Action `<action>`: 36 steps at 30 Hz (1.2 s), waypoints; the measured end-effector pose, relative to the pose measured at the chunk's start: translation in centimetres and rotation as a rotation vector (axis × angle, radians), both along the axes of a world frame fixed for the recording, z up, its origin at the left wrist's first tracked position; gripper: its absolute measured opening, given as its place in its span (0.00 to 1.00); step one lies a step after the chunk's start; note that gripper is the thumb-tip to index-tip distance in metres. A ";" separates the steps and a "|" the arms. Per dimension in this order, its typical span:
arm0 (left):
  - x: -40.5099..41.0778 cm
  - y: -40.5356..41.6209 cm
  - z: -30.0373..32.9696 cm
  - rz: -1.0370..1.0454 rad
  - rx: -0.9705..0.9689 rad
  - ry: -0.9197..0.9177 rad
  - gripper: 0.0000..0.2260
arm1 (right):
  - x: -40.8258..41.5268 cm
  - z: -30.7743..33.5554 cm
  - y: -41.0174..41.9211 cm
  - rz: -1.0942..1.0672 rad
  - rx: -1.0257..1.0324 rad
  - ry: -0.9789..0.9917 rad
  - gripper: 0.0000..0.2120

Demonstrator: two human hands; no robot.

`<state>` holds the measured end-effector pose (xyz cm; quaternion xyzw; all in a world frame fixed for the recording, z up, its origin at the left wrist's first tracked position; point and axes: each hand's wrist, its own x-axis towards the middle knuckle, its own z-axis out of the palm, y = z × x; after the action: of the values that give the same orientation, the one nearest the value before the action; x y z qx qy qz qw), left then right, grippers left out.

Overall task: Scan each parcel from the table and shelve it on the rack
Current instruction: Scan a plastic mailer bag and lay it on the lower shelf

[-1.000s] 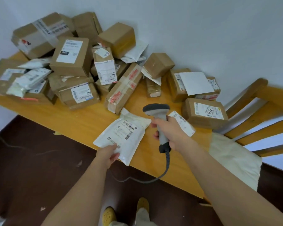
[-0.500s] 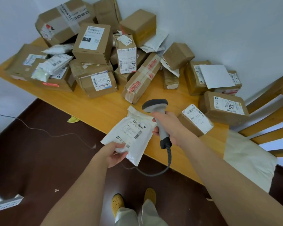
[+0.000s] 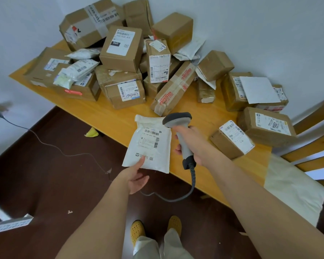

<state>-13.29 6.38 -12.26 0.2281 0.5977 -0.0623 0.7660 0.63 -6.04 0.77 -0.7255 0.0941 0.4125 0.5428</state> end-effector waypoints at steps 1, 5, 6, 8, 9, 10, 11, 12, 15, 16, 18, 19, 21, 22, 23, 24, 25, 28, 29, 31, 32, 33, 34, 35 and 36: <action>-0.4 0.3 -0.7 0.084 0.067 0.011 0.40 | -0.1 0.0 -0.1 -0.005 0.004 0.004 0.10; -1.0 1.0 -2.0 0.178 0.240 0.040 0.23 | -0.5 0.0 -0.3 -0.001 0.028 0.013 0.13; -0.9 1.0 -2.1 0.138 0.245 0.059 0.19 | -0.5 0.0 -0.4 0.004 0.029 0.016 0.14; -0.7 0.8 -2.0 -0.036 0.259 0.106 0.17 | -0.6 0.2 -0.4 0.016 0.031 0.024 0.14; -0.4 0.5 -1.9 -0.162 0.255 0.128 0.16 | -0.7 0.2 -0.5 0.018 0.031 0.025 0.14; -0.1 0.2 -1.7 -0.287 0.247 0.143 0.16 | -0.7 0.3 -0.6 0.018 0.029 0.022 0.15; 0.1 -0.2 -1.5 -0.385 0.248 0.151 0.16 | -0.8 0.4 -0.7 0.018 0.026 0.016 0.16; 0.5 -0.5 -1.4 -0.443 0.258 0.149 0.16 | -0.8 0.5 -0.8 0.023 0.023 0.008 0.16; 1.5 -1.1 -1.5 -0.448 0.314 0.119 0.13 | -0.8 1.1 -1.2 0.055 0.004 -0.008 0.16; 1.7 -1.3 -1.7 -0.445 0.330 0.111 0.12 | -0.9 1.3 -1.4 0.061 -0.002 -0.007 0.16; 2.1 -1.7 -1.7 -0.444 0.341 0.104 0.11 | -0.9 1.8 -1.6 0.055 -0.010 0.000 0.16; 2.3 -2.0 -1.7 -0.436 0.339 0.100 0.10 | -1.0 2.0 -1.7 0.049 -0.013 0.004 0.16; 2.6 -2.3 -1.7 -0.429 0.331 0.097 0.09 | -1.0 2.6 -2.0 0.031 -0.017 0.010 0.16; 2.8 -2.5 -1.6 -0.430 0.329 0.098 0.10 | -1.0 2.8 -2.2 0.023 -0.019 0.008 0.16; 2.9 -2.7 -1.4 -0.429 0.329 0.099 0.11 | -0.9 3.1 -2.4 0.018 -0.021 0.004 0.16; 3.0 -2.9 -1.2 -0.433 0.334 0.101 0.11 | -0.9 3.4 -2.6 0.015 -0.020 -0.001 0.16; 3.1 -3.1 -1.0 -0.444 0.343 0.104 0.11 | -0.9 3.6 -2.7 0.012 -0.019 -0.009 0.16; 3.5 -3.4 -0.7 -0.414 0.388 0.103 0.09 | -0.7 4.3 -3.2 0.002 -0.036 -0.039 0.16; 3.7 -3.5 -0.7 -0.378 0.409 0.098 0.09 | -0.6 4.5 -3.3 0.001 -0.040 -0.046 0.16; 4.0 -3.7 -1.1 -0.321 0.460 0.103 0.14 | -0.5 4.8 -3.6 -0.001 -0.036 -0.055 0.15; 4.1 -3.9 -1.3 -0.345 0.538 0.135 0.18 | -0.5 4.9 -3.7 -0.002 -0.029 -0.056 0.15; 4.1 -4.0 -1.3 -0.441 0.688 0.190 0.23 | -0.5 4.9 -3.9 -0.003 -0.024 -0.056 0.15; 4.0 -4.1 -1.4 -0.573 0.898 0.240 0.26 | -0.4 5.0 -4.0 -0.004 -0.021 -0.056 0.15; 3.8 -4.2 -1.6 -0.705 1.116 0.247 0.27 | -0.4 5.0 -4.1 -0.002 -0.019 -0.059 0.16; 3.8 -4.1 -1.8 -0.820 1.289 0.200 0.27 | -0.4 5.0 -4.2 0.001 -0.016 -0.065 0.16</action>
<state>-9.49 2.25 -14.05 0.8259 0.4498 -0.0010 0.3399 0.25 -10.27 5.78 -0.7430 0.0795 0.3883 0.5394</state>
